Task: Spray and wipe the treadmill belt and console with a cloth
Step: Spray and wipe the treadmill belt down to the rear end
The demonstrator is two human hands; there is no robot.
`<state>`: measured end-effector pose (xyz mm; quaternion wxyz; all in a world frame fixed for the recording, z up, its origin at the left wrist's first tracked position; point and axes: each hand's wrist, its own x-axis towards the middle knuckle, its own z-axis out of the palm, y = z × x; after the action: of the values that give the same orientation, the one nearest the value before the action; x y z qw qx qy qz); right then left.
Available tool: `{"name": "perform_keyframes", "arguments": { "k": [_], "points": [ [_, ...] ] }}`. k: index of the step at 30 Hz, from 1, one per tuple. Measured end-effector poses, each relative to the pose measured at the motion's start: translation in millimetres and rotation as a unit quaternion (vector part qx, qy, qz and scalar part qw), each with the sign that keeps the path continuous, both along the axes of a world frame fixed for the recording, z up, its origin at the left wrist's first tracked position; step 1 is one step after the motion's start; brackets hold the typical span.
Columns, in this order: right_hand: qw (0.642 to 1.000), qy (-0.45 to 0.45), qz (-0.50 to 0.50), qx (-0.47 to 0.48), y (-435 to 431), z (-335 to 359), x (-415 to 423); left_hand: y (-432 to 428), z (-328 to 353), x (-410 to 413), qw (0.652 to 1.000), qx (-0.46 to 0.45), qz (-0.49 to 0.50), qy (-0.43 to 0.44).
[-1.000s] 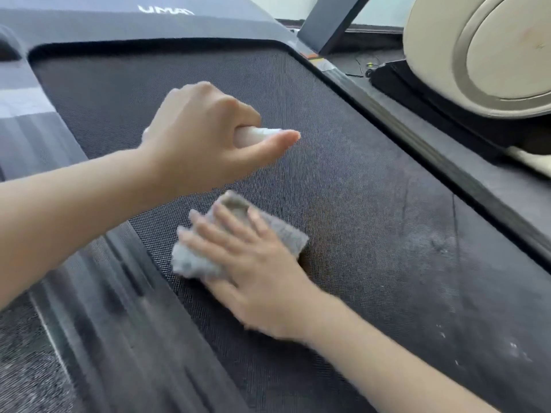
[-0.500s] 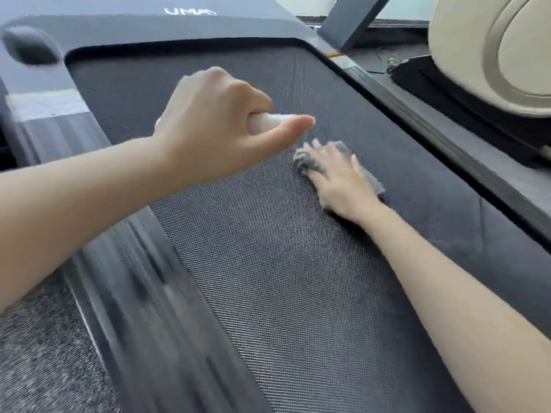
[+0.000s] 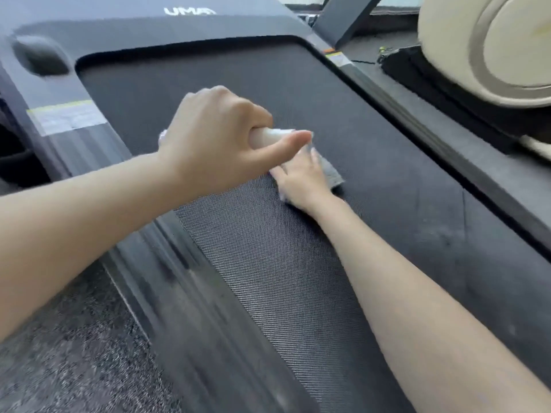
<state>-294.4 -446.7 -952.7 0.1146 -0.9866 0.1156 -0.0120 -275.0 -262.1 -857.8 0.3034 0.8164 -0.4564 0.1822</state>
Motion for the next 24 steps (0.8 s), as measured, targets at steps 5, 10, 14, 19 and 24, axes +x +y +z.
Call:
{"name": "perform_keyframes", "arguments": {
  "k": [5,10,14,19,24],
  "points": [
    [0.993,-0.012,0.116,0.021,61.0,-0.7,-61.6,-2.4,-4.9,-5.3,0.999,-0.022,-0.035,0.002],
    [0.988,0.029,0.151,0.022,85.2,7.3,-151.2,-3.7,-5.3,-27.4,0.996,-0.032,-0.066,0.051],
    [0.987,0.053,0.147,0.026,88.6,1.3,-193.9,-0.1,-9.4,-45.1,0.994,-0.036,-0.081,0.071],
    [0.991,0.006,0.127,0.045,88.4,-3.4,-192.1,-1.4,-19.3,-58.3,0.992,-0.067,-0.086,0.055],
    [0.991,0.007,0.121,0.053,79.2,-5.3,-227.2,0.1,-26.5,-88.7,0.993,-0.074,-0.088,0.037]
  ]
}}
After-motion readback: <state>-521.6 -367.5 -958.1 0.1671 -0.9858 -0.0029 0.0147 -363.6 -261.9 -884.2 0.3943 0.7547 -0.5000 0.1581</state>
